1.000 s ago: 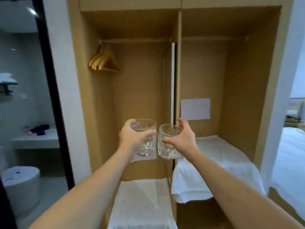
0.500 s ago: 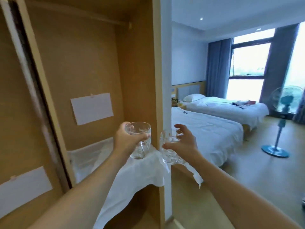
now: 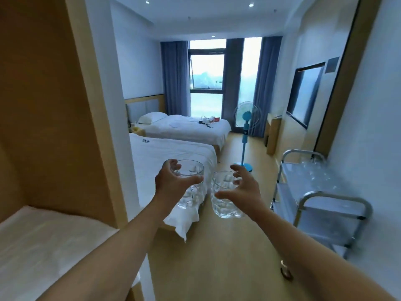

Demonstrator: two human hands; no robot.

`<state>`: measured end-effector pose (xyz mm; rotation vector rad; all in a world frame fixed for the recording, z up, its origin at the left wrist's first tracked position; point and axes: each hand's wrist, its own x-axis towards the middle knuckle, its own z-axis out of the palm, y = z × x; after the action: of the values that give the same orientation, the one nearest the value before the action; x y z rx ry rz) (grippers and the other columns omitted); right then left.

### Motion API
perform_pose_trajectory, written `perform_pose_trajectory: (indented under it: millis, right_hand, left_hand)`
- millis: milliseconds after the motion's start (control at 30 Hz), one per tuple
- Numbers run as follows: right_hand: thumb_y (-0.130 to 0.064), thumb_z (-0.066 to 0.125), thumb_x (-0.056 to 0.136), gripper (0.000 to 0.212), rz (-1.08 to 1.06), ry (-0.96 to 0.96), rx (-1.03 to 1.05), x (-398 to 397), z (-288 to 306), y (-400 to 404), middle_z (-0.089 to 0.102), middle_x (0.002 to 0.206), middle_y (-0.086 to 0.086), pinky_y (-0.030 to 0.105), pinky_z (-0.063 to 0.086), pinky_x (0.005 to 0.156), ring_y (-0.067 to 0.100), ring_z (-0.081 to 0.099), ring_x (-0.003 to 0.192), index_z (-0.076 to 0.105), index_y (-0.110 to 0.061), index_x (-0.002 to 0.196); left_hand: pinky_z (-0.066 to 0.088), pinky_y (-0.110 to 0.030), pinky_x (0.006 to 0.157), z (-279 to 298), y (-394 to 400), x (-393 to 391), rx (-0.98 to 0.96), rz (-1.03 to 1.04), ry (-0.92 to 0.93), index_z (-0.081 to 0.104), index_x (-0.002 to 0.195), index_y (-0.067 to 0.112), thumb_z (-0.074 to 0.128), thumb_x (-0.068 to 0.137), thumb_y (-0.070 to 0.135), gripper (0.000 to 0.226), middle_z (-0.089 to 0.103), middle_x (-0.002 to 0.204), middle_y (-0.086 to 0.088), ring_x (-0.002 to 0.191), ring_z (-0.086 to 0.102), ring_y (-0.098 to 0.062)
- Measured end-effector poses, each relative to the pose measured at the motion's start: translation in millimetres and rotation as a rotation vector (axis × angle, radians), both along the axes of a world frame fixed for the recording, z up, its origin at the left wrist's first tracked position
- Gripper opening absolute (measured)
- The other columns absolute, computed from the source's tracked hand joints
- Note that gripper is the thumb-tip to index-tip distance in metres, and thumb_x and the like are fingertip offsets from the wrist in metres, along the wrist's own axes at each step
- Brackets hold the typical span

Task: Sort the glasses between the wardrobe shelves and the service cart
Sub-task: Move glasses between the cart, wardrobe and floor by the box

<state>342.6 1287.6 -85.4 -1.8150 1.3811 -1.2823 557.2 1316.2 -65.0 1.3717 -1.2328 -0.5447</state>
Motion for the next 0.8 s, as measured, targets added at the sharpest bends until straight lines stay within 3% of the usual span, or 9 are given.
perform_pose_trajectory:
  millis: [200, 300, 467, 567, 667, 800]
  right_hand:
    - [-0.022, 0.099, 0.055, 0.094, -0.188, 0.015, 0.023, -50.4, -19.3, -51.3, 0.057, 0.123, 0.005, 0.036, 0.051, 0.097, 0.019, 0.057, 0.109, 0.053, -0.027, 0.136]
    - [-0.019, 0.099, 0.054, 0.092, -0.252, 0.006, 0.016, -75.4, -28.4, -85.5, 0.057, 0.121, 0.0, 0.037, 0.052, 0.095, 0.018, 0.057, 0.11, 0.055, -0.024, 0.135]
    - [-0.016, 0.098, 0.056, 0.091, -0.306, -0.01, 0.035, -118.4, -48.2, -161.8, 0.055, 0.124, 0.001, 0.042, 0.052, 0.1, 0.021, 0.056, 0.115, 0.055, -0.022, 0.136]
    - [-0.015, 0.098, 0.057, 0.088, -0.342, -0.024, 0.056, -142.1, -61.6, -216.2, 0.054, 0.122, 0.0, 0.037, 0.052, 0.097, 0.019, 0.056, 0.113, 0.056, -0.022, 0.135]
    - [-0.014, 0.098, 0.056, 0.087, -0.379, -0.042, 0.067, -162.8, -75.2, -268.5, 0.052, 0.118, -0.003, 0.019, 0.049, 0.083, 0.006, 0.055, 0.098, 0.059, -0.023, 0.133]
    - [-0.018, 0.098, 0.054, 0.087, -0.429, -0.04, 0.097, -184.1, -88.2, -334.4, 0.049, 0.125, -0.001, 0.019, 0.046, 0.085, -0.003, 0.051, 0.093, 0.058, -0.029, 0.13]
  left_hand:
    - [0.05, -0.026, 0.091, -17.8, -91.2, -52.7, 0.033, -0.155, -0.013, 0.05, 0.137, 0.018, 0.098, 0.057, 0.038, 0.095, 0.063, 0.129, 0.0, 0.113, 0.063, -0.02]
    - [0.051, -0.031, 0.096, -28.7, -141.7, -80.7, 0.043, -0.22, -0.012, 0.052, 0.133, 0.017, 0.099, 0.054, 0.037, 0.094, 0.064, 0.122, 0.002, 0.11, 0.063, -0.018]
    - [0.044, -0.008, 0.072, -53.6, -233.5, -129.6, 0.078, -0.295, 0.028, 0.053, 0.127, 0.022, 0.101, 0.049, 0.038, 0.093, 0.061, 0.108, 0.014, 0.094, 0.06, 0.0]
    - [0.049, -0.019, 0.08, -66.8, -296.8, -155.1, 0.117, -0.326, -0.002, 0.053, 0.132, 0.019, 0.102, 0.047, 0.038, 0.1, 0.063, 0.114, 0.008, 0.099, 0.063, -0.008]
    - [0.053, -0.031, 0.093, -75.0, -360.5, -178.4, 0.118, -0.347, -0.049, 0.053, 0.133, 0.018, 0.102, 0.046, 0.038, 0.102, 0.065, 0.117, 0.004, 0.105, 0.064, -0.015]
    - [0.054, -0.03, 0.095, -86.9, -436.4, -205.3, 0.109, -0.417, -0.057, 0.053, 0.13, 0.019, 0.102, 0.046, 0.039, 0.1, 0.064, 0.117, 0.005, 0.105, 0.064, -0.012]
